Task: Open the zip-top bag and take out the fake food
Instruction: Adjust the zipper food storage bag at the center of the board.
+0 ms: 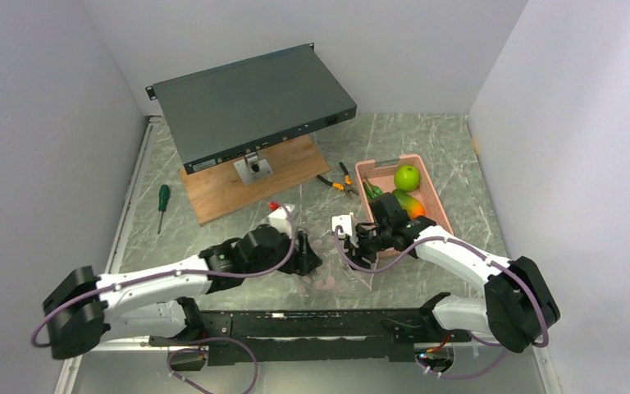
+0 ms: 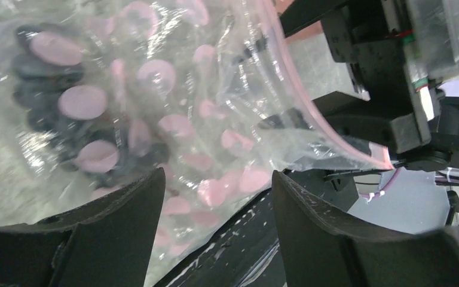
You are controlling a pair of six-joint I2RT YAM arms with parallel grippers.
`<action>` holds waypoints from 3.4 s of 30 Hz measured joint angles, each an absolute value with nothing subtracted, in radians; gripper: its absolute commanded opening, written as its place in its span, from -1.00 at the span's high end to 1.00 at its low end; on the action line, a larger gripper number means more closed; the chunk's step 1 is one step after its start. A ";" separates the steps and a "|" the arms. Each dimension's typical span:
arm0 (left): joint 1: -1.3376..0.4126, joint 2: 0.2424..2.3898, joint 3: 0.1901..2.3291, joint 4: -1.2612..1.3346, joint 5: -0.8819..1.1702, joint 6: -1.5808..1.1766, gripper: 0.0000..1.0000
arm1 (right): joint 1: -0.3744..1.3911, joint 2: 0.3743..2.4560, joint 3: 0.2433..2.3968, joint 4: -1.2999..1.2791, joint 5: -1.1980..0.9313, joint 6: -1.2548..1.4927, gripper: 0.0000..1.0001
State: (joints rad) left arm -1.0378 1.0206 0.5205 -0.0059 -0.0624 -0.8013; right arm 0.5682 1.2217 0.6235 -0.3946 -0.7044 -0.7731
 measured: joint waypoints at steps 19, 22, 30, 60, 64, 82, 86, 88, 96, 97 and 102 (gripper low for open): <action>-1.095 1.316 0.622 0.052 -0.076 -0.768 -0.55 | 0.568 1.283 0.668 -0.376 -0.714 -0.635 -0.20; -1.095 1.314 0.614 0.093 -0.057 -0.772 -0.53 | 0.567 1.289 0.669 -0.370 -0.713 -0.617 -0.19; -1.097 1.356 0.612 0.176 -0.022 -0.789 0.09 | 0.567 1.310 0.673 -0.364 -0.711 -0.573 -0.18; -1.114 1.439 0.699 0.109 -0.028 -0.855 -0.28 | 0.540 1.342 0.698 -0.305 -0.712 -0.387 -0.04; -1.134 1.439 0.732 0.069 -0.036 -0.847 -0.38 | 0.539 1.343 0.701 -0.303 -0.712 -0.382 -0.04; -1.234 1.514 0.945 -0.194 -0.247 -0.833 -0.26 | 0.527 1.345 0.711 -0.288 -0.715 -0.331 -0.04; -1.234 1.509 0.920 -0.191 -0.293 -0.836 -0.25 | 0.512 1.351 0.725 -0.286 -0.727 -0.301 -0.04; -1.234 1.474 0.868 -0.159 -0.308 -0.835 -0.32 | 0.496 1.361 0.731 -0.285 -0.745 -0.276 -0.04; -1.233 1.181 0.652 -0.062 -0.346 -0.836 -0.36 | 0.450 1.419 0.736 -0.276 -0.795 -0.169 -0.01; -1.233 1.140 0.626 -0.050 -0.353 -0.842 -0.36 | 0.448 1.425 0.736 -0.274 -0.795 -0.158 0.00; -1.226 0.973 0.499 -0.048 -0.420 -0.915 -0.39 | 0.447 1.454 0.736 -0.246 -0.811 -0.100 0.01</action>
State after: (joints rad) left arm -1.2263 0.9733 0.4988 -0.0483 -0.4198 -0.9154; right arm 0.4473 1.4540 0.7361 -0.2462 -0.8112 -0.1001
